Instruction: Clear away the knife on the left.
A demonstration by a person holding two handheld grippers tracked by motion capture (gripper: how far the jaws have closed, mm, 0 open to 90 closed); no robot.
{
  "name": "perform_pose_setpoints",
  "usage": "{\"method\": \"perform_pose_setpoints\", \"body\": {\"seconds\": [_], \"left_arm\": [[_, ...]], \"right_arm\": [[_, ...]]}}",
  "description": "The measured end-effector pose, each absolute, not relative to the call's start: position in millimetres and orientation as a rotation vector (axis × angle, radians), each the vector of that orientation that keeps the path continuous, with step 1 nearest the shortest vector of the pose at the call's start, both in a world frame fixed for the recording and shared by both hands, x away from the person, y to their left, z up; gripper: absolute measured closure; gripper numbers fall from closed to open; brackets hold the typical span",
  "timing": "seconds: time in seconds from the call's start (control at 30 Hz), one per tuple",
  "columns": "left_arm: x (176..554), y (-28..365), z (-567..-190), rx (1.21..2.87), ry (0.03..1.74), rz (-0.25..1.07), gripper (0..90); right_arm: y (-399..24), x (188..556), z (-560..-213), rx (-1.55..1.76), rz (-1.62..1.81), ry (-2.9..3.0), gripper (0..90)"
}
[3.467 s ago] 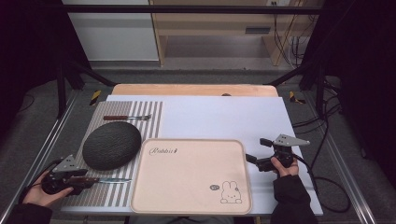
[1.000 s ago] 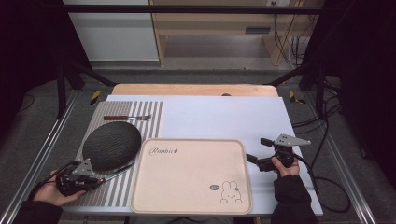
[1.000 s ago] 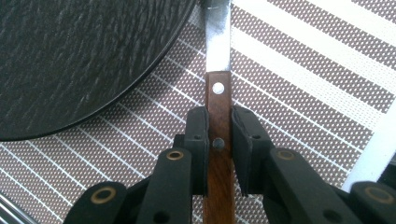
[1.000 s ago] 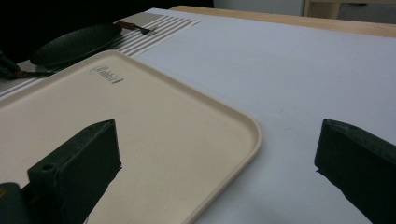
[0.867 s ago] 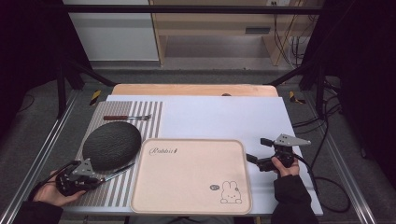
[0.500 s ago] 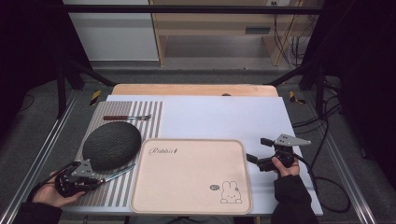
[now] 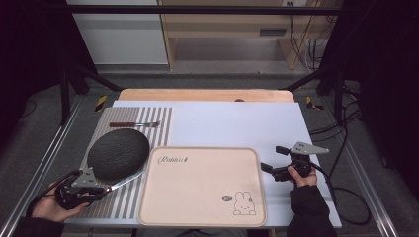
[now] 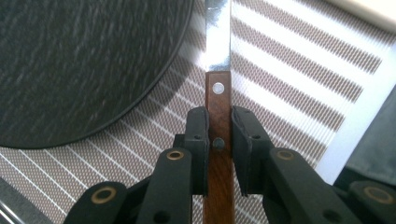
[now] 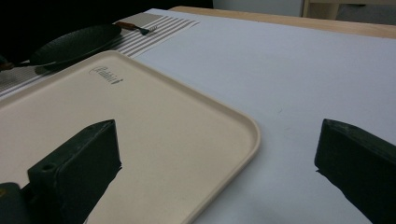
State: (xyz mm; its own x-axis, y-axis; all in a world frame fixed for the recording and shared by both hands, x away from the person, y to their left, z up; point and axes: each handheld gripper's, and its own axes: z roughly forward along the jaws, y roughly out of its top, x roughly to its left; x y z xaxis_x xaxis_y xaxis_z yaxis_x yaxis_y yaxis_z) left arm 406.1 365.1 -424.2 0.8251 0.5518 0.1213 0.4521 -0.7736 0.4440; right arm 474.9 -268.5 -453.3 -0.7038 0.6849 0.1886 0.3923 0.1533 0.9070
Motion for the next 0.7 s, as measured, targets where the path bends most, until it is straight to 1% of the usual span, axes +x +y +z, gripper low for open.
{"method": "perform_pose_setpoints", "body": {"seconds": [0.47, 0.7], "left_arm": [[412, 338, -410, 2.532, 0.783, 0.373, 76.9], [417, 325, -404, 2.495, 0.825, 0.382, 76.9]], "right_arm": [[-269, 475, -453, 1.046, 1.571, 2.163, 0.3], [-269, 475, -453, 1.045, 1.571, 2.162, 0.4]]}}
